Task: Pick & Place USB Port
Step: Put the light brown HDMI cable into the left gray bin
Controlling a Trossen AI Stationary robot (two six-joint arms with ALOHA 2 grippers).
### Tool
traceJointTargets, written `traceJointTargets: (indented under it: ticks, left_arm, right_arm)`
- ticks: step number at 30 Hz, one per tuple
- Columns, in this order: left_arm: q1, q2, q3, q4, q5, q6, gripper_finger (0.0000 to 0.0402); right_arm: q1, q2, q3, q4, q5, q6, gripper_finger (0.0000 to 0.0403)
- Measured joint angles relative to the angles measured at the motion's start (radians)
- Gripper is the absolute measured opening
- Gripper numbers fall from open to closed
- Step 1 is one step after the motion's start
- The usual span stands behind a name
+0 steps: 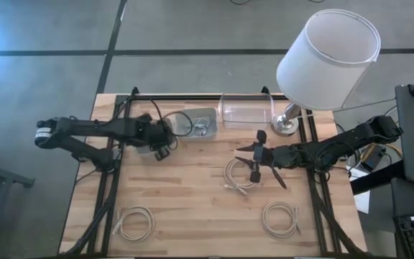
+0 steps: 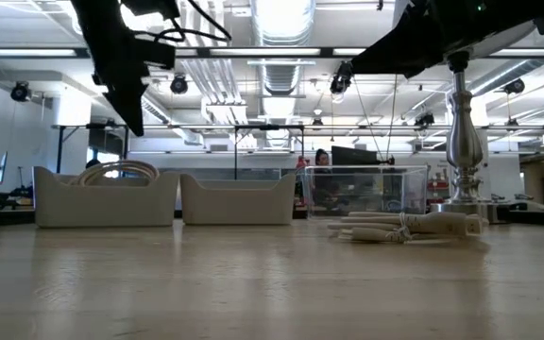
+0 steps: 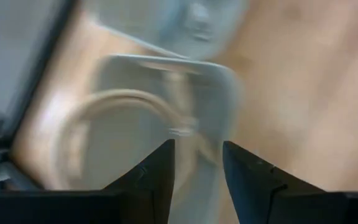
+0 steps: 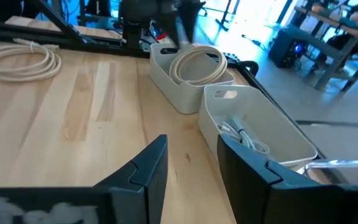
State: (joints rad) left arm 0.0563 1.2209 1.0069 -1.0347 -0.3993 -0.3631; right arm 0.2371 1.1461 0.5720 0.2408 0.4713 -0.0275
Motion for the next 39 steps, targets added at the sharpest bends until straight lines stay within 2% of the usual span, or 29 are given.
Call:
traceJointTargets:
  ticks: [3, 6, 12, 15, 23, 26, 31, 35, 39]
  left_arm:
    - [-0.072, 0.0, 0.0, 0.001, 0.102, -0.012, 0.0138]
    - [-0.162, 0.0, -0.001, 0.001, 0.154, -0.018, 0.0138]
    - [-0.39, 0.0, -0.02, 0.003, 0.168, -0.107, 0.0138]
    - [-0.511, 0.0, -0.039, 0.006, 0.22, -0.139, 0.0138]
    - [-0.803, 0.0, -0.136, 0.149, 0.255, -0.188, 0.0138]
    - [-0.852, 0.0, -0.194, 0.252, 0.252, -0.246, 0.0138]
    - [-0.866, 0.0, -0.297, 0.407, 0.263, -0.303, 0.0138]
    - [-0.866, 0.0, -0.359, 0.523, 0.34, -0.316, 0.0138]
    - [-0.867, 0.0, -0.39, 0.538, 0.425, -0.335, 0.0136]
  right_arm:
    - [0.0, 0.0, 0.0, 0.001, 0.0, -0.035, 0.0138]
    - [0.0, 0.0, 0.0, 0.001, 0.0, -0.052, 0.0141]
    - [0.0, 0.0, 0.0, 0.002, 0.0, -0.054, 0.014]
    - [0.0, 0.0, 0.0, 0.002, 0.0, -0.054, 0.0139]
    - [0.0, 0.0, 0.0, 0.001, 0.0, -0.026, 0.0144]
    - [0.0, 0.0, 0.0, 0.001, 0.0, -0.025, 0.0141]
    - [0.0, 0.0, 0.0, 0.001, 0.0, -0.025, 0.0137]
    - [0.0, 0.0, 0.0, 0.001, 0.0, -0.025, 0.014]
    - [0.0, 0.0, 0.0, 0.0, 0.0, -0.028, 0.0145]
